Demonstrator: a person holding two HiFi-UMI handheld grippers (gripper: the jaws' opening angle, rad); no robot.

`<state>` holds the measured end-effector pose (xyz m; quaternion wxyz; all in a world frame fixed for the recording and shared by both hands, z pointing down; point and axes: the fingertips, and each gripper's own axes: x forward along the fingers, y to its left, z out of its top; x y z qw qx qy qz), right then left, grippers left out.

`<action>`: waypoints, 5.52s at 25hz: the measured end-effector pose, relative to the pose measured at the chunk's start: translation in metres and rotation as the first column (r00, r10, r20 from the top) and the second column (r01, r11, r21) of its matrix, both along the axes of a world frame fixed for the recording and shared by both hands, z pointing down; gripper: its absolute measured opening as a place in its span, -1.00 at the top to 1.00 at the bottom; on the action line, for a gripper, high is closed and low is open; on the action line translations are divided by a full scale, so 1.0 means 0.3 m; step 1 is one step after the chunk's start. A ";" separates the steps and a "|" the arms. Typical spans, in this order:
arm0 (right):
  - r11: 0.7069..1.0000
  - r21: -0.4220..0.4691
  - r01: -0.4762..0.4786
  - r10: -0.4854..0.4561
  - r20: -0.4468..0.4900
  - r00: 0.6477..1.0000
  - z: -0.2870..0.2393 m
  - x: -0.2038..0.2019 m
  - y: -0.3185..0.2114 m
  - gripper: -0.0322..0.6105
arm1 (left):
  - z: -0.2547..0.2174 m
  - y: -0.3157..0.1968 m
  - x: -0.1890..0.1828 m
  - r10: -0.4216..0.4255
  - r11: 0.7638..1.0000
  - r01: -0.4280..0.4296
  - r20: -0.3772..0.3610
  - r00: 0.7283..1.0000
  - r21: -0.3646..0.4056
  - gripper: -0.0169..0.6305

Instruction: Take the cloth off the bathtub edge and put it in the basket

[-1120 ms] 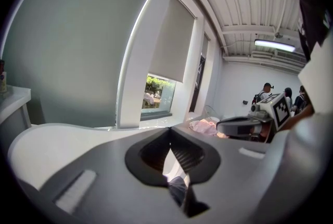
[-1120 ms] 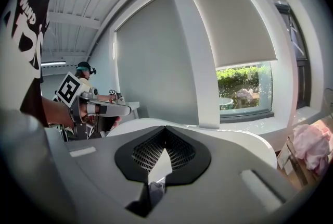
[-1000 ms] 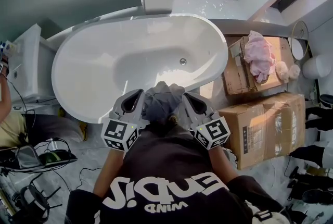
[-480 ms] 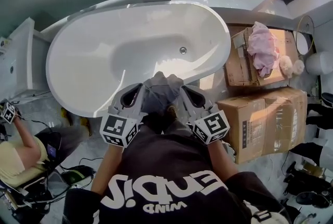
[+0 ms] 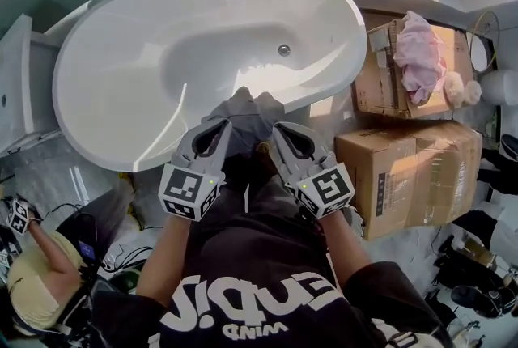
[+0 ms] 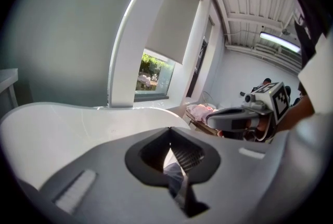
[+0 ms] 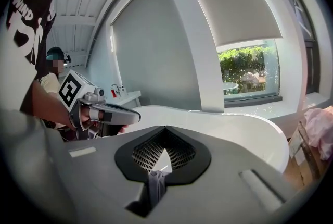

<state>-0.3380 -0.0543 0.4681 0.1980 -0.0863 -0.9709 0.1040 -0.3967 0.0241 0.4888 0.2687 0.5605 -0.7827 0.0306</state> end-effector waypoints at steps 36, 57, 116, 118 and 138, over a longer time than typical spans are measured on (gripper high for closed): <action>0.999 -0.016 -0.029 0.027 -0.102 0.994 0.386 0.062 -0.058 0.87 | 0.507 -0.066 0.118 0.154 0.980 -0.169 -0.135 0.979 -0.105 0.24; 0.998 -0.036 -0.060 0.055 -0.127 0.990 0.421 0.072 -0.087 0.87 | 0.766 -0.118 0.124 0.278 0.907 -0.312 -0.156 0.948 -0.283 0.18; 0.989 -0.071 -0.130 0.117 -0.166 0.979 0.398 0.140 -0.181 0.87 | 1.015 -0.100 0.207 0.454 0.665 -0.561 -0.330 0.828 -0.493 0.73; 0.989 -0.070 -0.129 0.116 -0.161 0.980 0.383 0.137 -0.182 0.87 | 1.010 -0.068 0.203 0.409 0.685 -0.529 -0.336 0.848 -0.501 0.74; 0.995 -0.025 -0.098 0.096 -0.083 0.992 0.088 0.177 -0.172 0.87 | 0.395 -0.019 0.211 0.223 0.899 -0.308 -0.280 0.934 -0.311 0.75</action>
